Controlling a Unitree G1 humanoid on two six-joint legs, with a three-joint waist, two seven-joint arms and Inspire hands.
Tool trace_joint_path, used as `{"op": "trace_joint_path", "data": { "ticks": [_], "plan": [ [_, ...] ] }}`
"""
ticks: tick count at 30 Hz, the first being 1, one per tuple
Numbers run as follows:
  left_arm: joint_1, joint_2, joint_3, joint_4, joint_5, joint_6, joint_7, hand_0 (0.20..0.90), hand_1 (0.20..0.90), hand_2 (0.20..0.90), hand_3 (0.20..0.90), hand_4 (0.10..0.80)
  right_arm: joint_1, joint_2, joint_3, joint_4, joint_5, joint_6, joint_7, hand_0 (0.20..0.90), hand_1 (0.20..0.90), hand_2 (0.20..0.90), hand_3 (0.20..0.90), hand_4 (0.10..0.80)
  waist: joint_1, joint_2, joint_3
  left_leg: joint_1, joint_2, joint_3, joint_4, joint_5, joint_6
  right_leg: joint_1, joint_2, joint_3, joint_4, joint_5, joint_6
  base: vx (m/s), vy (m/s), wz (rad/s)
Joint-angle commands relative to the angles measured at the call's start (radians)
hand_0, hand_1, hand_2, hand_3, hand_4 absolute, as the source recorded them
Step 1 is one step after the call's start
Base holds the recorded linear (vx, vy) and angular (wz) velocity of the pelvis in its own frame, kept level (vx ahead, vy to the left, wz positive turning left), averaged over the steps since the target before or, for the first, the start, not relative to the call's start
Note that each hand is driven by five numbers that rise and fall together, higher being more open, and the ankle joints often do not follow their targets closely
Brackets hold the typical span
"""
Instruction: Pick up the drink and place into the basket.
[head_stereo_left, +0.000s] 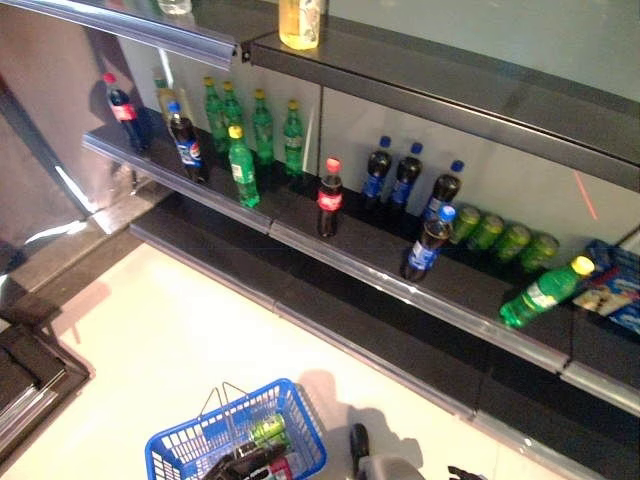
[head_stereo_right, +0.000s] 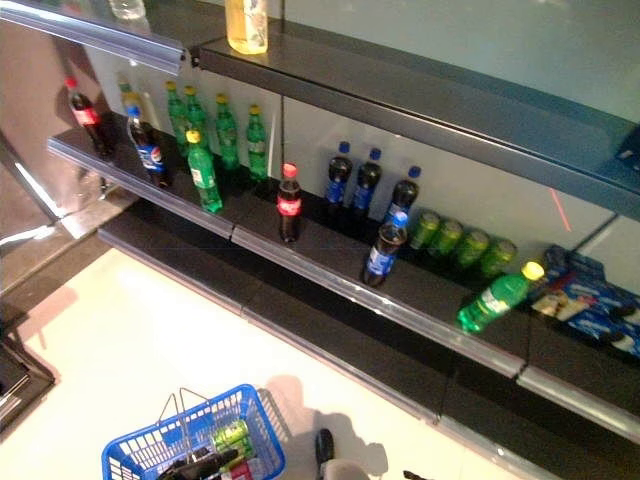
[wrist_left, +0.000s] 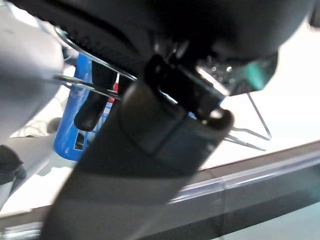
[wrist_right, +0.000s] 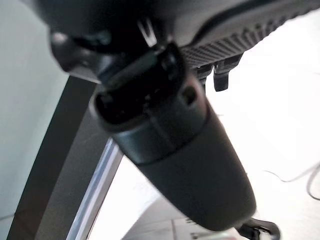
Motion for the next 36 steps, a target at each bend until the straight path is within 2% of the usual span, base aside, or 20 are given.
{"op": "trace_joint_path", "data": {
  "ticks": [1,4,6,8,9,10,11,12,14,17,18,19,21,24,25,27,29,30,32,36],
  "plan": [
    [-0.113,0.053,0.051,-0.083,0.011,-0.123,-0.098,0.3,0.3,0.3,0.2,0.1,-0.062,-0.051,-0.015,-0.002,0.051,0.0,-0.02,0.9,0.9,0.9,0.9,0.8,0.005,0.017,0.024,-0.05,-0.043,0.118,0.047,-0.008,0.012,-0.085,0.037,0.015,0.069,0.056,0.081,0.204,-0.029,0.63],
    [-0.117,0.05,0.046,-0.075,0.021,-0.128,-0.088,0.3,0.3,0.3,0.2,0.1,-0.067,-0.057,-0.014,0.006,0.068,-0.002,-0.017,0.9,0.9,0.9,0.9,0.8,-0.003,0.02,0.015,-0.038,-0.054,0.111,0.081,-0.033,0.01,-0.059,0.047,0.014,0.074,0.033,0.055,0.151,-0.04,0.48],
    [-0.118,0.043,0.049,-0.074,0.008,-0.14,-0.078,0.3,0.3,0.3,0.2,0.1,-0.07,-0.06,-0.018,0.004,0.079,-0.003,-0.012,0.9,0.9,0.9,0.9,0.8,-0.02,0.031,0.003,-0.029,-0.052,0.127,0.148,-0.051,-0.005,-0.04,0.057,0.024,0.093,-0.004,0.026,0.118,-0.019,0.5],
    [-0.124,0.034,0.055,-0.083,-0.006,-0.137,-0.071,0.3,0.3,0.3,0.2,0.1,-0.067,-0.065,-0.015,-0.012,0.053,0.003,-0.011,0.9,0.9,0.9,0.9,0.8,-0.035,0.043,0.004,-0.081,-0.047,0.152,0.337,0.029,-0.054,-0.008,0.056,0.027,0.099,-0.032,0.002,0.099,-0.007,0.49],
    [-0.131,0.028,0.053,-0.09,-0.017,-0.135,-0.066,0.3,0.3,0.3,0.2,0.1,-0.065,-0.07,-0.012,-0.023,0.06,0.007,-0.015,0.9,0.9,0.9,0.9,0.8,-0.037,0.046,0.013,-0.138,-0.043,0.179,0.456,0.09,-0.09,0.015,0.048,0.02,0.103,-0.052,-0.012,0.078,0.0,0.47],
    [-0.135,0.02,0.051,-0.096,-0.02,-0.138,-0.064,0.3,0.3,0.3,0.2,0.1,-0.065,-0.075,-0.011,-0.029,0.072,0.006,-0.016,0.9,0.9,0.9,0.9,0.8,-0.036,0.048,0.019,-0.19,-0.042,0.196,0.54,0.12,-0.115,0.032,0.039,0.012,0.109,-0.066,-0.022,0.093,0.058,0.48],
    [-0.139,0.009,0.046,-0.107,-0.023,-0.137,-0.062,0.3,0.3,0.3,0.2,0.1,-0.068,-0.084,-0.016,-0.032,0.068,0.0,-0.015,0.9,0.9,0.9,0.9,0.8,-0.032,0.047,0.028,-0.262,0.009,0.222,0.619,0.149,-0.143,0.064,0.015,-0.002,0.114,-0.091,-0.036,0.099,0.118,0.41],
    [-0.14,0.006,0.04,-0.116,-0.027,-0.138,-0.061,0.3,0.3,0.3,0.2,0.1,-0.069,-0.087,-0.018,-0.028,0.071,-0.008,-0.013,0.9,0.9,0.9,0.9,0.8,-0.03,0.046,0.03,-0.282,0.063,0.222,0.606,0.158,-0.142,0.077,-0.001,-0.007,0.116,-0.102,-0.039,0.092,0.135,0.27],
    [-0.138,0.003,0.033,-0.128,-0.049,-0.144,-0.06,0.3,0.3,0.3,0.2,0.1,-0.075,-0.087,-0.012,-0.018,0.07,-0.022,-0.012,0.9,0.9,0.9,0.9,0.8,-0.024,0.05,0.037,-0.269,0.116,0.21,0.508,0.144,-0.126,0.096,-0.009,0.009,0.114,-0.121,-0.032,0.14,0.194,0.05],
    [-0.125,0.004,0.05,-0.145,-0.07,-0.152,-0.067,0.3,0.3,0.3,0.2,0.1,-0.092,-0.097,-0.006,0.005,0.067,-0.039,-0.008,0.9,0.9,0.9,0.9,0.8,-0.005,0.06,0.042,-0.208,0.143,0.156,0.281,0.091,-0.101,0.109,-0.017,0.046,0.118,-0.143,-0.011,0.223,0.33,-0.25],
    [-0.115,0.012,0.061,-0.154,-0.072,-0.144,-0.073,0.3,0.3,0.3,0.2,0.1,-0.101,-0.106,-0.006,0.011,0.067,-0.04,-0.006,0.9,0.9,0.9,0.9,0.8,0.006,0.073,0.045,-0.192,0.162,0.076,0.202,0.108,-0.114,0.108,-0.002,0.088,0.145,-0.17,-0.013,0.205,0.381,-0.27],
    [-0.11,0.014,0.069,-0.156,-0.063,-0.139,-0.079,0.3,0.3,0.3,0.2,0.1,-0.105,-0.111,-0.01,0.01,0.07,-0.034,-0.007,0.9,0.9,0.9,0.9,0.8,0.01,0.074,0.045,-0.172,0.161,0.063,0.179,0.086,-0.117,0.111,-0.01,0.095,0.15,-0.177,-0.008,0.204,0.401,-0.4],
    [-0.104,0.012,0.065,-0.156,-0.063,-0.131,-0.086,0.3,0.3,0.3,0.2,0.1,-0.1,-0.11,-0.024,0.009,0.066,-0.028,-0.018,0.9,0.9,0.9,0.9,0.8,0.0,0.091,0.041,-0.134,0.179,0.096,0.103,0.084,-0.132,0.108,-0.029,0.075,0.177,-0.197,0.009,0.167,0.434,-0.59],
    [-0.108,0.013,0.06,-0.144,-0.073,-0.126,-0.091,0.3,0.3,0.3,0.2,0.1,-0.074,-0.105,-0.046,0.005,0.041,-0.027,-0.022,0.9,0.9,0.9,0.9,0.8,-0.014,0.094,0.04,-0.118,0.159,0.119,0.071,0.08,-0.128,0.117,-0.056,0.055,0.177,-0.187,0.032,0.15,0.359,-0.49],
    [-0.116,0.023,0.058,-0.136,-0.073,-0.123,-0.099,0.3,0.3,0.3,0.2,0.1,-0.059,-0.101,-0.044,-0.005,0.012,-0.041,-0.019,0.9,0.9,0.9,0.9,0.8,-0.018,0.083,0.044,-0.117,0.134,0.12,0.069,0.064,-0.111,0.108,-0.078,0.064,0.171,-0.162,0.058,0.164,0.371,-0.37],
    [-0.132,0.036,0.051,-0.126,-0.087,-0.121,-0.1,0.3,0.3,0.3,0.2,0.1,-0.06,-0.102,-0.038,-0.022,0.042,-0.035,-0.027,0.9,0.9,0.9,0.9,0.8,-0.021,0.073,0.05,-0.124,0.121,0.137,0.069,0.051,-0.093,0.087,-0.094,0.077,0.159,-0.137,0.076,0.06,0.267,-0.34],
    [-0.143,0.042,0.052,-0.119,-0.071,-0.124,-0.085,0.3,0.3,0.3,0.2,0.1,-0.07,-0.097,-0.046,-0.032,0.03,-0.038,-0.013,0.9,0.9,0.9,0.9,0.8,-0.012,0.055,0.053,-0.13,0.108,0.174,0.054,0.042,-0.083,0.062,-0.122,0.056,0.1,-0.077,0.1,-0.044,0.154,-0.77],
    [-0.144,0.045,0.053,-0.121,-0.065,-0.127,-0.081,0.3,0.3,0.3,0.2,0.1,-0.077,-0.093,-0.043,-0.034,0.031,-0.037,-0.012,0.9,0.9,0.9,0.9,0.8,-0.004,0.047,0.055,-0.131,0.102,0.188,0.053,0.036,-0.086,0.047,-0.138,0.033,0.076,-0.044,0.107,-0.094,0.053,-0.84],
    [-0.14,0.058,0.072,-0.137,-0.04,-0.122,-0.069,0.3,0.3,0.3,0.2,0.1,-0.096,-0.078,-0.033,-0.041,0.019,-0.025,-0.011,0.9,0.9,0.9,0.9,0.8,0.03,0.04,0.062,-0.138,0.105,0.243,0.047,0.025,-0.087,0.021,-0.19,-0.056,0.057,0.011,0.122,-0.164,-0.028,-0.66],
    [-0.125,0.075,0.08,-0.136,-0.046,-0.124,-0.071,0.3,0.3,0.3,0.2,0.1,-0.107,-0.066,-0.034,-0.043,0.054,-0.017,-0.008,0.9,0.9,0.9,0.9,0.8,0.063,0.054,0.05,-0.167,0.127,0.322,0.053,0.038,-0.069,0.037,-0.211,-0.138,0.14,-0.021,0.108,-0.184,-0.086,-0.6]
  ]
}}
